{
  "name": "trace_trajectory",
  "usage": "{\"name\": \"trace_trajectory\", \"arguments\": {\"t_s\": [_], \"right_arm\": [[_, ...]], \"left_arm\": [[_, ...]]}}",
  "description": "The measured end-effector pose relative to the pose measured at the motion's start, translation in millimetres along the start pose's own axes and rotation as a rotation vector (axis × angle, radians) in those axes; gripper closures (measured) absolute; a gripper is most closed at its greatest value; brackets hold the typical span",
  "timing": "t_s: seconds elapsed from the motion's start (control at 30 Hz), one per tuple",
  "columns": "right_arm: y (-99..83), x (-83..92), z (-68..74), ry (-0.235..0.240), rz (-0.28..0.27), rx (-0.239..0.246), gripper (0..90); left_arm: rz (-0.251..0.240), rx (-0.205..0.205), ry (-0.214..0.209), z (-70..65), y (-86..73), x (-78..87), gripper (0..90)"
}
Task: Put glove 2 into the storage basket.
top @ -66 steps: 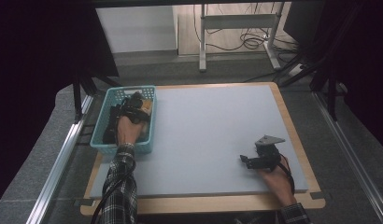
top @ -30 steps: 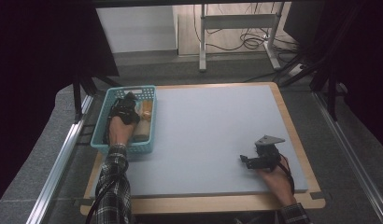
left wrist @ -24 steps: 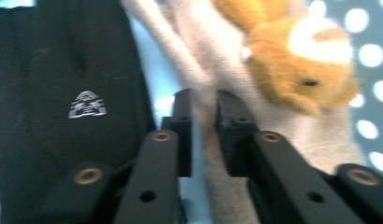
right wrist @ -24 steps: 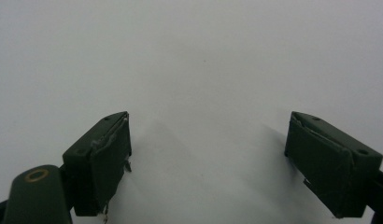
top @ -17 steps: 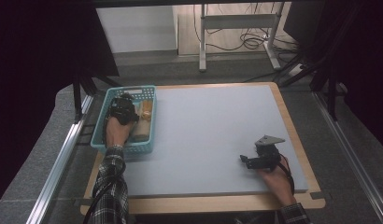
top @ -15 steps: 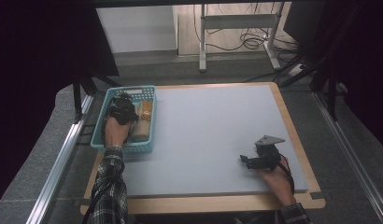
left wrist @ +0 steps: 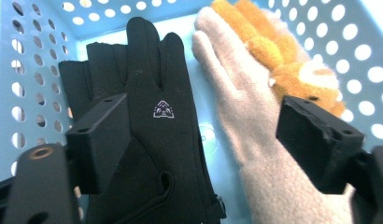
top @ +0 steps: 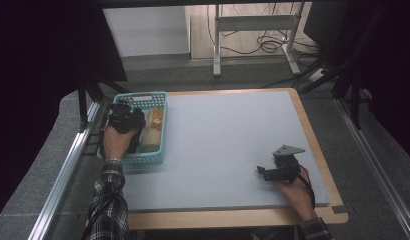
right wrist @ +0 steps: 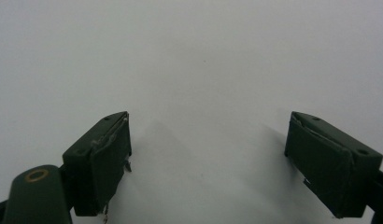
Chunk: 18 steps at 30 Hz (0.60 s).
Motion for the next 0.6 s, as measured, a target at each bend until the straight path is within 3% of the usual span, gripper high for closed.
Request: {"name": "trace_trajectory", "arguments": {"t_s": [0.17,0.33,0.47,0.6], "right_arm": [[0.0,-0.1,0.0,0.0,-0.001,0.001,14.2],[0.0,0.0,0.1,-0.001,-0.001,0.002,14.2],[0.0,0.0,0.1,-0.001,-0.001,0.002,14.3],[0.0,0.0,0.1,-0.002,0.0,0.003,14.3]], "left_arm": [[-0.029,0.004,-0.026,3.3,-5.9,8.9,9.0],[-0.052,0.0,-0.075,1.1,-11.4,18.3,5.8],[-0.082,-0.008,-0.113,-4.2,-14.2,26.7,4.0],[-0.107,-0.046,-0.139,-15.8,-15.7,36.3,2.1]]}}
Point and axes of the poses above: each handheld gripper's, and its own axes: x roughly backward along the jaws, y roughly out of its top, z roughly to its left, the point moved 3 cm from there along -x, roughly forward along the jaws, and after that the axes turned 3 degrees about -x, right-handed, at the moved point
